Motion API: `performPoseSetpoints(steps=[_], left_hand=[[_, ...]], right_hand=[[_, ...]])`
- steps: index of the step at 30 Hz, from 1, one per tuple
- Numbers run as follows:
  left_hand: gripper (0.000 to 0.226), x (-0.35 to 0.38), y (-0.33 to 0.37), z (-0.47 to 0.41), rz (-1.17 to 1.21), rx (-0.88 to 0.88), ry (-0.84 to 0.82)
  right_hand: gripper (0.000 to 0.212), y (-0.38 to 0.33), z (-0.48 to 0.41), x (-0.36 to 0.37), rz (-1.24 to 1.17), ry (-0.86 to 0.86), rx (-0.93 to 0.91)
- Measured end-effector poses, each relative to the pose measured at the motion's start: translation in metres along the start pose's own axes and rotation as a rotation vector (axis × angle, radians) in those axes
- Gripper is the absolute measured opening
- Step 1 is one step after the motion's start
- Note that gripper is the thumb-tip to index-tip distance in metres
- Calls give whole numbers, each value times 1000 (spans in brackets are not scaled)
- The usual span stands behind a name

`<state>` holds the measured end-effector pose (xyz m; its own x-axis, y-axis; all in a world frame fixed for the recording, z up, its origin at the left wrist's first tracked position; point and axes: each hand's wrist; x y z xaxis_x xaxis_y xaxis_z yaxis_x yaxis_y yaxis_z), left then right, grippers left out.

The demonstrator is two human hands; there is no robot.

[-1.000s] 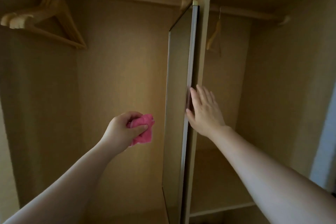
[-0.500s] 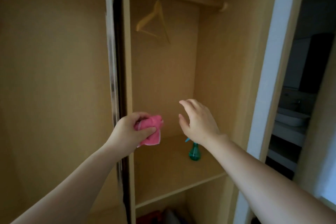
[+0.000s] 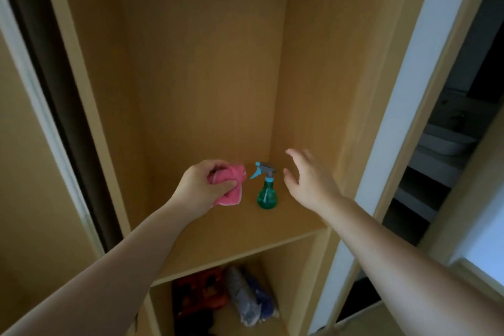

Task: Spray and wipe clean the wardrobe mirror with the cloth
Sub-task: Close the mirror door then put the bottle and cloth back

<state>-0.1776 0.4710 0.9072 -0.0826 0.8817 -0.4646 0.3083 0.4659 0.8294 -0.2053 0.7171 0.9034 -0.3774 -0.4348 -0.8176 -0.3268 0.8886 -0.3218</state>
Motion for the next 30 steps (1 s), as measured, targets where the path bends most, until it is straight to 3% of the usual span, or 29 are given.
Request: performPoseSetpoints(steps=[4,11,23,25,28,30], left_hand=[[29,17,-40,-36,1,-47,-39],[32,52,-92,-94,32,-116,-95],[29,87,-135,-125,-47,-249,123],[28,93,-135,-125,-52,-279,169],[31,101,-133,-120,-35,-327,214],[32,104,-130,-114,-33,-362,250]], right_hand=[[57,24,-24,40,-24,-137,143],[68,65,-73,102,27,-293,232],[77,128,-158,195,-182,-474,202],[68,133,-166,203,-191,-493,194],[15,138,-174,210,-178,-507,158],[13,138,-179,211,-203,-522,132]])
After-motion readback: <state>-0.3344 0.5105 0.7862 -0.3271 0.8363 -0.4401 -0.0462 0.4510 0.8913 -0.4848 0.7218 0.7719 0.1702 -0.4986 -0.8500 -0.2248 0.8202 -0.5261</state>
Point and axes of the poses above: each hand's wrist, its own z-axis away from the middle knuckle, its own x-axis out of the palm, y = z × x, and after that the axes turned 1 degree about y, right-handed
